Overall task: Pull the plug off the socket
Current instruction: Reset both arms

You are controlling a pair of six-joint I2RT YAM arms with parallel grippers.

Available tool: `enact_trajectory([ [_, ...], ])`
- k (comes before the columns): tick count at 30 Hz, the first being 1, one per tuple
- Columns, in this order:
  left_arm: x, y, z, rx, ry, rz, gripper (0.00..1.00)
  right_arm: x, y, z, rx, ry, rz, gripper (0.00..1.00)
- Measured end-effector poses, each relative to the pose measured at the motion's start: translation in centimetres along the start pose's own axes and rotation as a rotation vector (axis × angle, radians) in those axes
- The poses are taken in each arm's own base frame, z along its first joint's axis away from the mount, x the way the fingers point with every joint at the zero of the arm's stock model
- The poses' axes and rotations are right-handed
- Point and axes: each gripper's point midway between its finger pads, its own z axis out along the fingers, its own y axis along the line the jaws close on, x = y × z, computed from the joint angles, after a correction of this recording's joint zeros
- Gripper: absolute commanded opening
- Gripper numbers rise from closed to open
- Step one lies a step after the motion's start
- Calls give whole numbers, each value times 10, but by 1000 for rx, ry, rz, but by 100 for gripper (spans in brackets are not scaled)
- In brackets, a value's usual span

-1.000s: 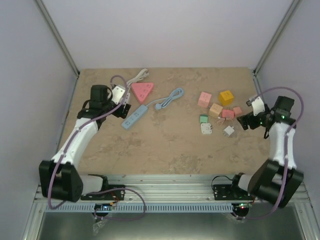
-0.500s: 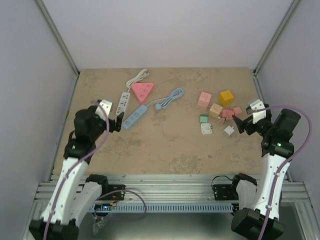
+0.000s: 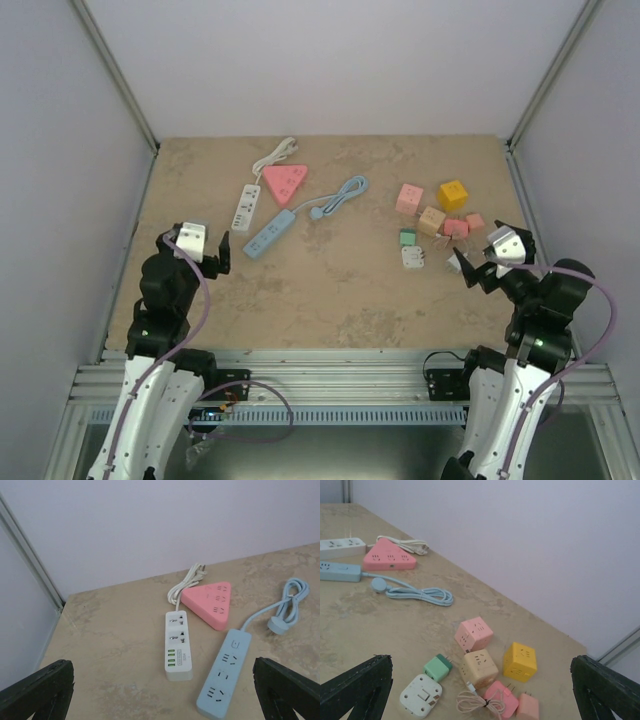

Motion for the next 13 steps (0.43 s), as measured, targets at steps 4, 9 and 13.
enact_trajectory([
  [4,1,3,1,-17,4,-1,100,4,-4,5,-6,8,45,98],
  [9,1,5,1,-30,6,-1,100,8,-3,8,-15,4,71,98],
  [13,2,5,1,-29,8,-1,100,3,0,6,-22,-21,71,98],
])
